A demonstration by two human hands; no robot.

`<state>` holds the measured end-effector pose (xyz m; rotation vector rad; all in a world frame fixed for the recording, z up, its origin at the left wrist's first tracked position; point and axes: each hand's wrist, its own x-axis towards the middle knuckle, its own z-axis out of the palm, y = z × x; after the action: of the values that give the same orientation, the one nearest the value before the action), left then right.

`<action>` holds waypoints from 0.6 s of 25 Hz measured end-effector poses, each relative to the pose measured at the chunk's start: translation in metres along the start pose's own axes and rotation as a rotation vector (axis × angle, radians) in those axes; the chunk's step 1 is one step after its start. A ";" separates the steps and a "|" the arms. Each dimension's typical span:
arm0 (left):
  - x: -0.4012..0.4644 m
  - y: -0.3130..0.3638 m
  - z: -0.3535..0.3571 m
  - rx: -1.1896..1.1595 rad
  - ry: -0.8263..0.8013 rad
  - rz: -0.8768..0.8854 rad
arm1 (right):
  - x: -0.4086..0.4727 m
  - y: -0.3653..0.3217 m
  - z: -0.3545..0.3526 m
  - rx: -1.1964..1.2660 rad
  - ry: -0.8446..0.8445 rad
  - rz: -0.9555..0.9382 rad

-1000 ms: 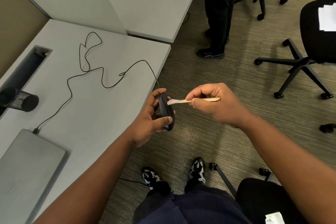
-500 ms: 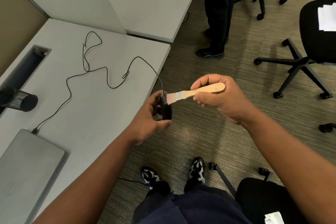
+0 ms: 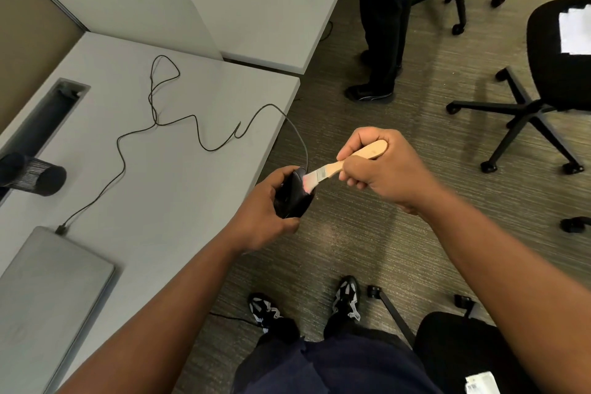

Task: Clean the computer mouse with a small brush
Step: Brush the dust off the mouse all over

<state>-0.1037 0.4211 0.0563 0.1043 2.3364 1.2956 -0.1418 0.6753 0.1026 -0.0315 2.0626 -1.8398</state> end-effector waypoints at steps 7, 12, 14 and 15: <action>-0.001 -0.002 0.000 0.035 0.010 0.012 | -0.004 0.006 0.003 -0.033 0.117 -0.110; -0.001 -0.004 0.000 0.063 0.002 0.028 | -0.008 0.011 0.010 -0.012 0.026 -0.075; -0.001 -0.005 0.002 0.080 0.004 0.034 | -0.008 0.009 0.009 -0.013 0.015 -0.063; -0.001 -0.005 0.003 0.082 0.006 0.028 | -0.007 0.008 0.006 0.002 0.033 -0.065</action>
<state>-0.1005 0.4202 0.0511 0.1605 2.4014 1.2144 -0.1317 0.6723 0.0966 -0.0689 2.1055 -1.8935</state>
